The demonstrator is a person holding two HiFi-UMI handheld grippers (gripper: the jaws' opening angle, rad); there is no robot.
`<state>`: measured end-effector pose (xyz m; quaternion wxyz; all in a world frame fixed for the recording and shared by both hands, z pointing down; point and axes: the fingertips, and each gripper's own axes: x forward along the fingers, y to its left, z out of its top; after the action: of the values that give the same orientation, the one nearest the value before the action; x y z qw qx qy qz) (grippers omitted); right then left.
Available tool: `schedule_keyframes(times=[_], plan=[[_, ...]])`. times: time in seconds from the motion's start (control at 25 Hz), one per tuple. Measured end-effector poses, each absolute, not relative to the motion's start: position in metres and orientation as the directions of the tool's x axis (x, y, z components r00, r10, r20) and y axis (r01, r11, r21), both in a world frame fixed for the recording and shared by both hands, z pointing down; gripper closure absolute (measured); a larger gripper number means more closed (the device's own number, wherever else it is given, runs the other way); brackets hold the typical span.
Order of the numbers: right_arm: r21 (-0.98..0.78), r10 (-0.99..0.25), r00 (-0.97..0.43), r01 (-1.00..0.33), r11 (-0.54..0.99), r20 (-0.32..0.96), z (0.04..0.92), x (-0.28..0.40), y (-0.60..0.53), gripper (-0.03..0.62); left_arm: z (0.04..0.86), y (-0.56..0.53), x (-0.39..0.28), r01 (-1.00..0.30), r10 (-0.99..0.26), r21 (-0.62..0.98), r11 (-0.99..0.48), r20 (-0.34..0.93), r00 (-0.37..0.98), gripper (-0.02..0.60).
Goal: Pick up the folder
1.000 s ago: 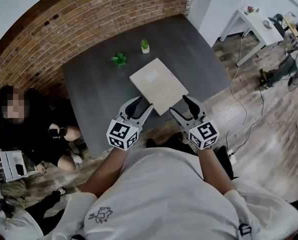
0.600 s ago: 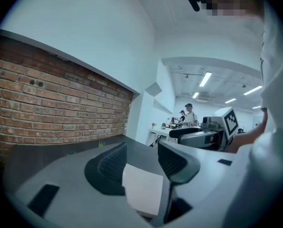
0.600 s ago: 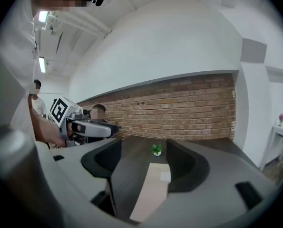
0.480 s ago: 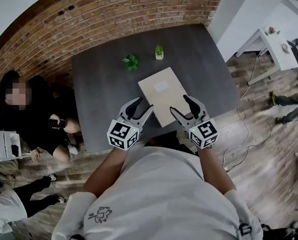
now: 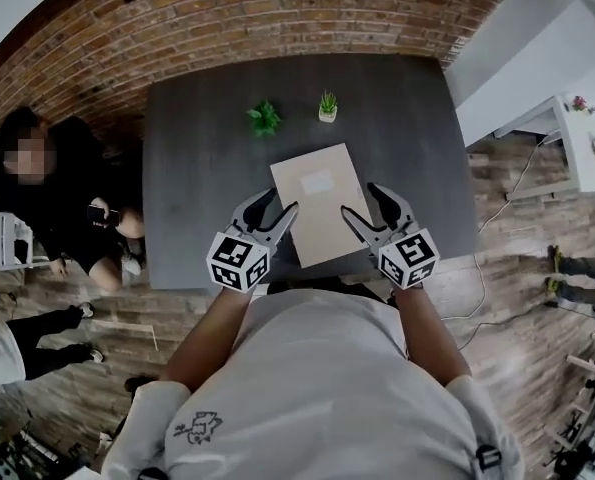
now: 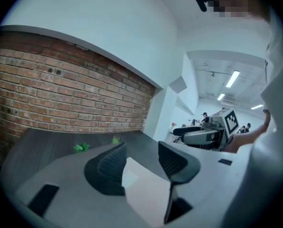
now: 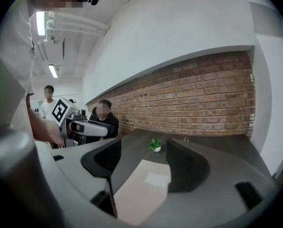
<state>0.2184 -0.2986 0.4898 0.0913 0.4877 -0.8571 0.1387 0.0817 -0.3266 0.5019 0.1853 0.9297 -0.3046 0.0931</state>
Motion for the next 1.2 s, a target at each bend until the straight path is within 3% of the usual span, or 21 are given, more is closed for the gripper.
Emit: schedule_keyframes(times=[0.52,1.2], plan=[[-0.253,-0.641,-0.635,-0.767,0.59,0.431,0.579,0.253,-0.331,0.287,0.572,-0.335,0.087,-0.756,-0.625,0.316,-0.573,0.429,0.652,0.345],[-0.345,-0.451,-0.638,-0.743,0.574,0.624,0.702,0.264,-0.327,0.279,0.685,-0.314,0.082,-0.814,-0.538,0.393,-0.428,0.613,0.579,0.325]])
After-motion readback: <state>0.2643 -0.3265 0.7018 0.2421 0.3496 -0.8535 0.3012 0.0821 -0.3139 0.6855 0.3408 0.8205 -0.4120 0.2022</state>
